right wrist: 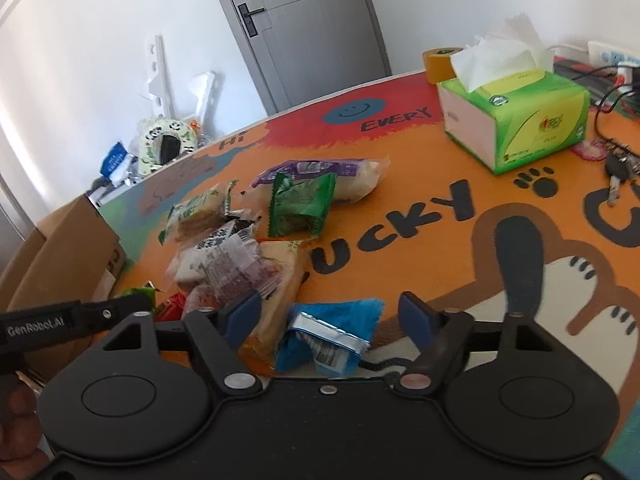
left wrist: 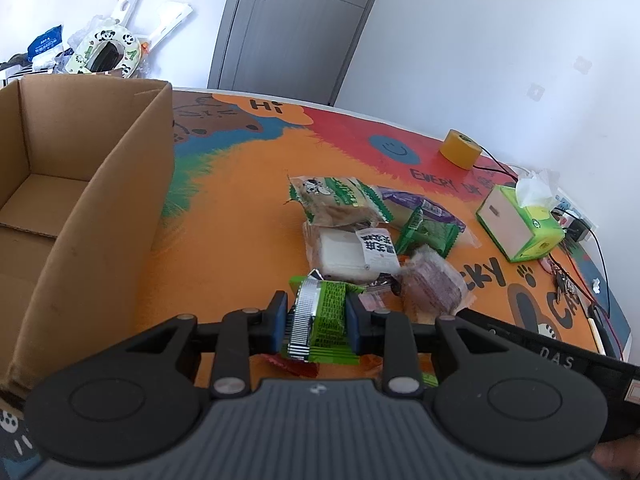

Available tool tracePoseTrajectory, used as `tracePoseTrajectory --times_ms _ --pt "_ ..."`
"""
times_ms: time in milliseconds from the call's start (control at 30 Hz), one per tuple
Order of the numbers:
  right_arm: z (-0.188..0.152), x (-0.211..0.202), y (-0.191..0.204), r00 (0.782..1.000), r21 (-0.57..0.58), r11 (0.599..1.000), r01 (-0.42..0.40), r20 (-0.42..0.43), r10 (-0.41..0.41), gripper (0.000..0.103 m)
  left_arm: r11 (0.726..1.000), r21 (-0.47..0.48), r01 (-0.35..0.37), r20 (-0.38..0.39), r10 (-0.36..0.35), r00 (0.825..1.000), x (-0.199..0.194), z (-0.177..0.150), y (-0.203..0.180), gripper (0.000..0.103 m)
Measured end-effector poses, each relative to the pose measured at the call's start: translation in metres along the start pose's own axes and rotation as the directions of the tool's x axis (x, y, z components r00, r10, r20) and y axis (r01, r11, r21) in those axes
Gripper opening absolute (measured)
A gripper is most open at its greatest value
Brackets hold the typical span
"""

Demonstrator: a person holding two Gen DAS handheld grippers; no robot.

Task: Organize snacks
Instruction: 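Grasp the green wafer pack with the left tool while the right tool grasps the blue packet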

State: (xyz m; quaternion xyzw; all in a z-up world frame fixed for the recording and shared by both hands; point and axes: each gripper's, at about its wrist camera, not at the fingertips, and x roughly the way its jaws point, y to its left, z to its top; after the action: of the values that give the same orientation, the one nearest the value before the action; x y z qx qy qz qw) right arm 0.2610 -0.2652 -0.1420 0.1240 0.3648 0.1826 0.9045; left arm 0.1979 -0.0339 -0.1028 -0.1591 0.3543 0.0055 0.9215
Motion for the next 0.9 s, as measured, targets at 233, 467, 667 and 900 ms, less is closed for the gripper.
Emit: tracePoseTrajectory --times_ms 233,467,667,900 --pt "-0.001 -0.005 0.002 1.0 -0.005 1.0 0.0 0.004 0.0 0.032 1.0 0.005 0.013 0.008 -0.013 1.0 -0.005 0.002 0.001 0.029" --pt "-0.001 -0.031 0.002 0.998 0.019 1.0 0.015 0.065 -0.016 0.032 0.999 0.036 0.04 0.035 -0.041 0.999 -0.02 0.004 -0.005 0.029" --pt "0.004 -0.051 0.017 0.993 0.006 1.0 0.004 0.119 -0.004 0.032 0.998 0.047 0.048 0.076 -0.052 0.996 -0.042 0.01 -0.003 0.029" --pt "0.007 -0.064 0.048 0.987 -0.033 0.998 -0.045 0.156 0.049 0.032 0.999 0.042 0.033 0.143 -0.039 0.989 -0.075 0.018 0.012 0.029"
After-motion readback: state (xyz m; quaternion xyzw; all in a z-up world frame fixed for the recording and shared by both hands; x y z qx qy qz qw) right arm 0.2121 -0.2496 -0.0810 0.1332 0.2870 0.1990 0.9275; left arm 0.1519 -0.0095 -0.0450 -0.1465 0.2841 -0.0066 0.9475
